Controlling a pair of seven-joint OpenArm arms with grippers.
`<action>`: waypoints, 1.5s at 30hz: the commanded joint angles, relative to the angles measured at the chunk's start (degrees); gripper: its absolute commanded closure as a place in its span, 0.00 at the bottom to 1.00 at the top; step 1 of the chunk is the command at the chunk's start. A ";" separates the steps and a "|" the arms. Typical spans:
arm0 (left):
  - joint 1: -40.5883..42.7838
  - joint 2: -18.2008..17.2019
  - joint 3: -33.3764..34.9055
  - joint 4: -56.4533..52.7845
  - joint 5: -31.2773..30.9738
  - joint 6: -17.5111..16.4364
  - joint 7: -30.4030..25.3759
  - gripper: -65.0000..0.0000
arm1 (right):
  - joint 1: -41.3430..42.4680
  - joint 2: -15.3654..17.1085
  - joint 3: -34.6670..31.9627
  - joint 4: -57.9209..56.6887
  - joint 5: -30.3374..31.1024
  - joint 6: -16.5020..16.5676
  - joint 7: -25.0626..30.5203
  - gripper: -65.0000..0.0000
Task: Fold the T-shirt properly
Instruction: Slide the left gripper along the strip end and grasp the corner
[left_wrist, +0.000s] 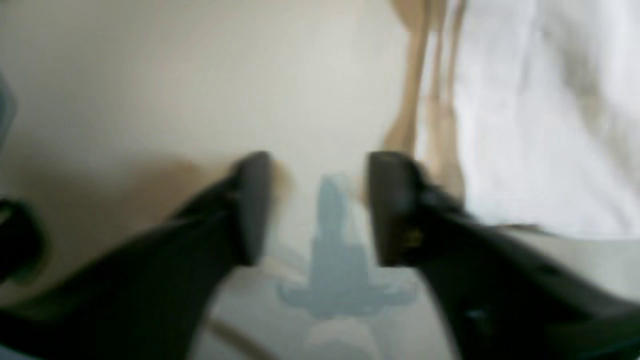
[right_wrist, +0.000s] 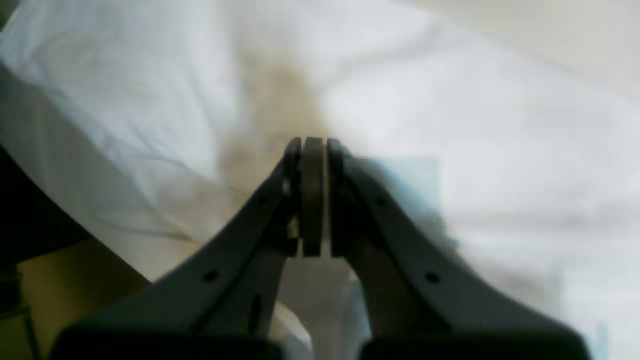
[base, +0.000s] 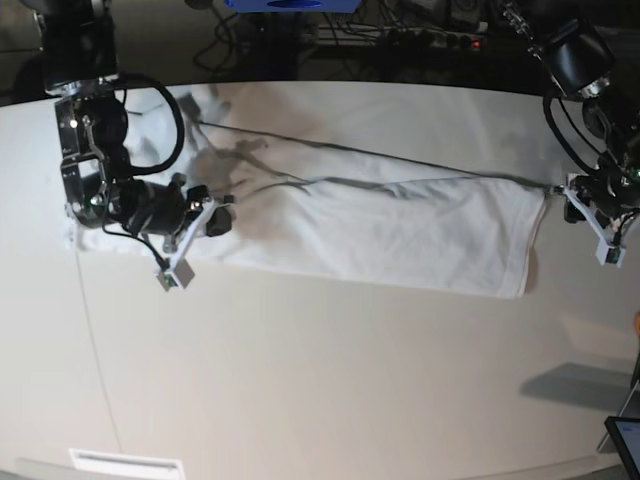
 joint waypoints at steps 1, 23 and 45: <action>-0.62 -1.61 -1.02 0.78 -1.24 0.38 -0.47 0.40 | 0.68 -0.04 0.99 0.89 1.34 0.29 0.58 0.97; -8.18 -3.81 -1.20 -15.31 -17.15 0.38 5.16 0.12 | 0.15 -1.62 1.60 -11.59 1.34 0.29 5.24 0.97; -11.52 -4.95 8.83 -22.96 -26.38 0.38 5.68 0.00 | 0.86 -1.80 1.60 -11.33 1.69 0.29 5.15 0.97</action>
